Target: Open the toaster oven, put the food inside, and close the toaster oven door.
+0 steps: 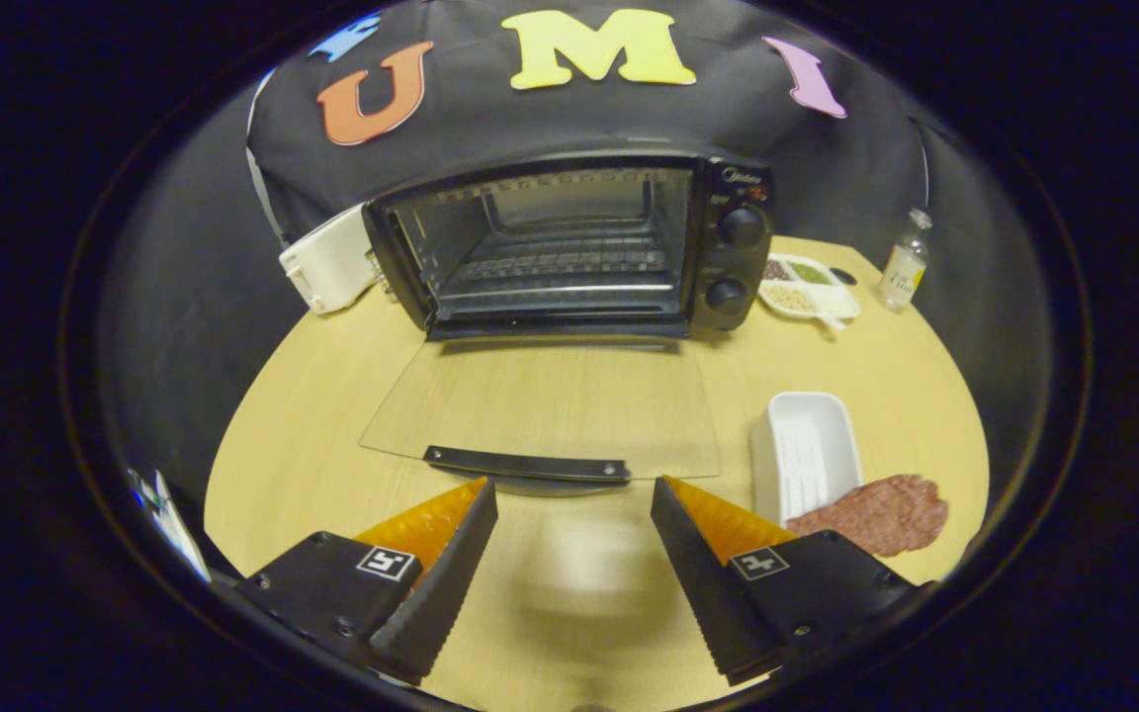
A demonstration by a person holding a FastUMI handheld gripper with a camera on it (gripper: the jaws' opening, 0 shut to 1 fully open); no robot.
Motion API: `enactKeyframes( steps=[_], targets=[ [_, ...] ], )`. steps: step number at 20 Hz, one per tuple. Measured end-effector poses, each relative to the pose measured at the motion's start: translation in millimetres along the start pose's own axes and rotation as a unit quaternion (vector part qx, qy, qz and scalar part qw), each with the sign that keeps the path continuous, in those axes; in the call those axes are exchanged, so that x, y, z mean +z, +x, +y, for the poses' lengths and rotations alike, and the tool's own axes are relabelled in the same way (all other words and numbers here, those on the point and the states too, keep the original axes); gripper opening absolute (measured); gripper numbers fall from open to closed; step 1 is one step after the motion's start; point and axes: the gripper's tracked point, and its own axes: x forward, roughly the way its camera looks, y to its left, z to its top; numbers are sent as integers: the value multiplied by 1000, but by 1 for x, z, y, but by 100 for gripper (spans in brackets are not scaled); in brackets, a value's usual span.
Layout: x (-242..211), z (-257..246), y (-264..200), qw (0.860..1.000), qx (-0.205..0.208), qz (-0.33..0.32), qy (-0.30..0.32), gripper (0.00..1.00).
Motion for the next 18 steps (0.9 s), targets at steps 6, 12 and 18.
enactKeyframes(
  steps=[6,12,18],
  targets=[
    [7,-104,-43,1000,-16,-9,5,100],
    [-11,-183,-43,998,24,25,46,100],
    [-41,-174,-38,972,161,106,136,83]
  ],
)
